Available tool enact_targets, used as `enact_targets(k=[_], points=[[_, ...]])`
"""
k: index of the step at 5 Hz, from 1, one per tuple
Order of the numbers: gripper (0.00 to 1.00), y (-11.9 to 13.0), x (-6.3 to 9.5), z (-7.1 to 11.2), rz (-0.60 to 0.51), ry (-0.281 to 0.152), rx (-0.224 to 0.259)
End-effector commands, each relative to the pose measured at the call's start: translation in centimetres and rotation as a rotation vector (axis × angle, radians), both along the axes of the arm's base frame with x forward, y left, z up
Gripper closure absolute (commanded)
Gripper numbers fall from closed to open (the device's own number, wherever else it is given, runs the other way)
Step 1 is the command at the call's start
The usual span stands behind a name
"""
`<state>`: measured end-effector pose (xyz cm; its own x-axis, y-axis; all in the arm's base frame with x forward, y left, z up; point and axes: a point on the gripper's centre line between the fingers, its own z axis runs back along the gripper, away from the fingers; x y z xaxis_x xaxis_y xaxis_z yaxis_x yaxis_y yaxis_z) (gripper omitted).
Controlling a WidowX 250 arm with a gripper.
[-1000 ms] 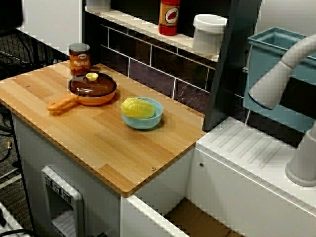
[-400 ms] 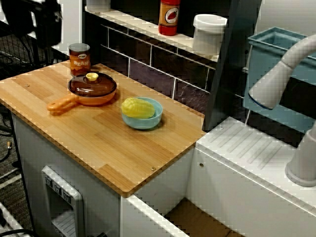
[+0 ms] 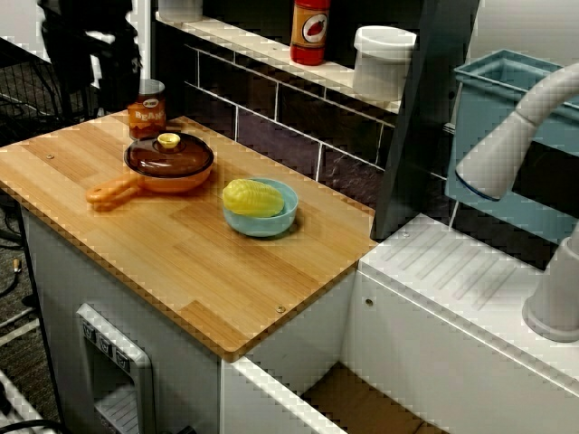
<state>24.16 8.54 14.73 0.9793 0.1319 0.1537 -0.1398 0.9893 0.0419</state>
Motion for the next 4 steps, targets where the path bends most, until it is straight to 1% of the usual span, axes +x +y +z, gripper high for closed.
enact_targets(k=[1, 2, 3, 4], points=[[0.00, 3.7, 3.7, 0.1, -0.037, -0.113, -0.026], [0.00, 5.3, 5.6, -0.6, 0.004, -0.138, -0.015], [0.00, 5.4, 6.5, -1.6, 0.022, -0.116, -0.008], [0.00, 5.0, 7.1, -1.5, 0.052, -0.131, -0.006]])
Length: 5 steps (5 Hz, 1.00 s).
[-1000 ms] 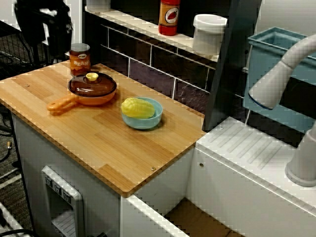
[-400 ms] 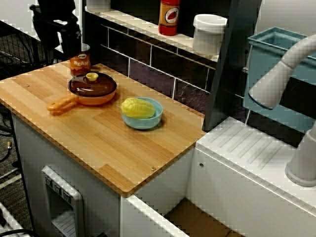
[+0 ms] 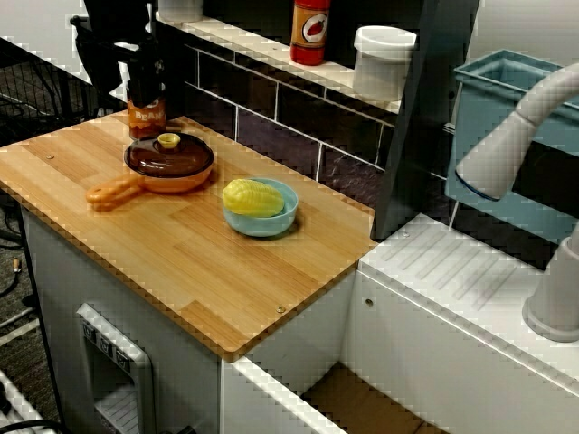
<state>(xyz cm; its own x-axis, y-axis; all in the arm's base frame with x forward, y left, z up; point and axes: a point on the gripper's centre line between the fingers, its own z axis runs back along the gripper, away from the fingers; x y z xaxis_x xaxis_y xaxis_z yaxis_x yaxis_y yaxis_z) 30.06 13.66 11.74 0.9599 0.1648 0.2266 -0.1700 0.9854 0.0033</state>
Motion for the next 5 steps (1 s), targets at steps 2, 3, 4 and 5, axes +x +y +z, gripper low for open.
enact_targets(k=[2, 3, 4, 5], points=[[0.00, -1.52, 2.01, 0.55, 0.038, -0.017, 0.027], [0.00, -1.20, 1.91, 0.33, 0.044, -0.009, 0.016], [0.00, -0.75, 1.69, 0.80, 0.061, 0.058, 0.034], [0.00, -0.75, 1.69, 0.80, 0.061, 0.058, 0.034]])
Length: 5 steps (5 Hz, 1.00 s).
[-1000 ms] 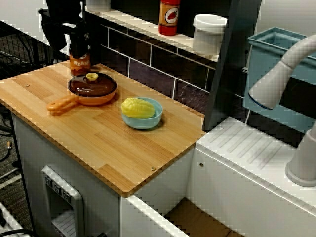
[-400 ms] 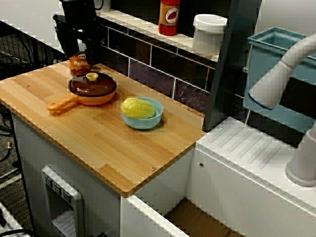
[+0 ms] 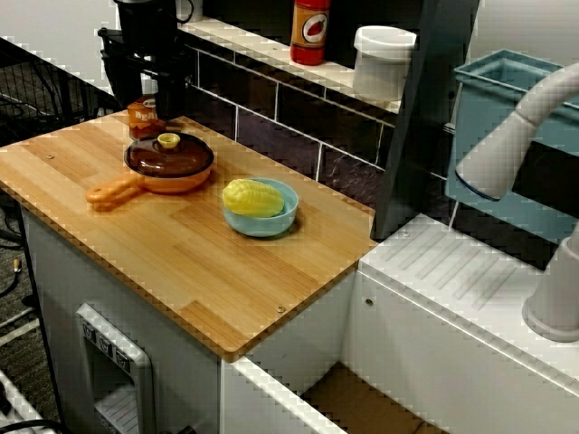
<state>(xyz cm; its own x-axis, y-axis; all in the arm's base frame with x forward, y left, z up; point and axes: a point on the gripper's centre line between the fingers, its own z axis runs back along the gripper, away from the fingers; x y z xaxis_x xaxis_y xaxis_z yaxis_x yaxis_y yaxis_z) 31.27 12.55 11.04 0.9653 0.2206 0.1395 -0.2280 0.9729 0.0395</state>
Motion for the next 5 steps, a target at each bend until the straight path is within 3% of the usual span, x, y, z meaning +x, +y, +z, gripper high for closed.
enact_targets(k=[1, 5], points=[[0.00, 0.4, 0.5, 1.5, -0.001, -0.036, 0.018], [0.00, 0.9, 2.3, -0.2, 0.026, -0.051, 0.029]])
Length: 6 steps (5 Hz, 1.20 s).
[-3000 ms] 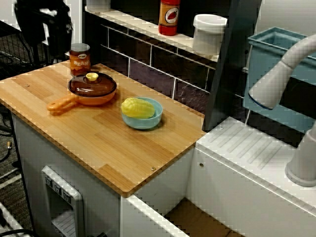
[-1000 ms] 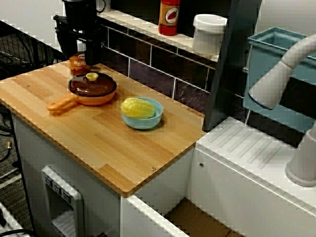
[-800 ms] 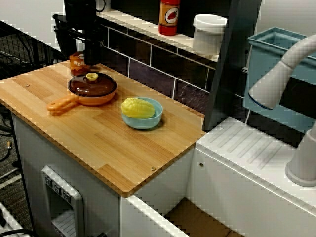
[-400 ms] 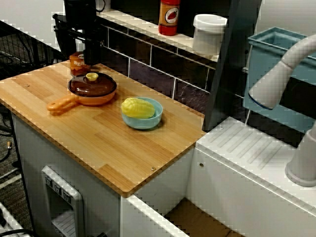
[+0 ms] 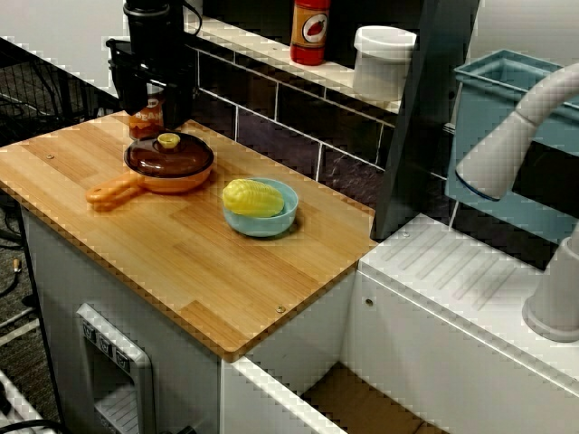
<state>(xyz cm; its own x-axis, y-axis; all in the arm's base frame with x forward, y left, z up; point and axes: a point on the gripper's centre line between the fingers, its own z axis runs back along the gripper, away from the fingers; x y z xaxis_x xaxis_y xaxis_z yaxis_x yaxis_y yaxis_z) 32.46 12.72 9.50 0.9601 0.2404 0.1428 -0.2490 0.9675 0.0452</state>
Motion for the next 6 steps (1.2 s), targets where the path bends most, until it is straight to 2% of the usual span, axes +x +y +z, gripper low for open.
enact_targets(k=[1, 3, 4, 5, 6], points=[[0.00, 0.9, 1.4, 1.1, 0.001, -0.064, 0.033], [0.00, 0.7, 1.4, -0.6, 0.009, -0.060, 0.041], [0.00, 0.3, 1.3, -0.6, 0.005, -0.066, 0.026], [0.00, 0.1, 0.9, -1.0, 0.016, -0.101, 0.004], [0.00, 0.2, 0.9, -1.5, 0.018, -0.076, 0.008]])
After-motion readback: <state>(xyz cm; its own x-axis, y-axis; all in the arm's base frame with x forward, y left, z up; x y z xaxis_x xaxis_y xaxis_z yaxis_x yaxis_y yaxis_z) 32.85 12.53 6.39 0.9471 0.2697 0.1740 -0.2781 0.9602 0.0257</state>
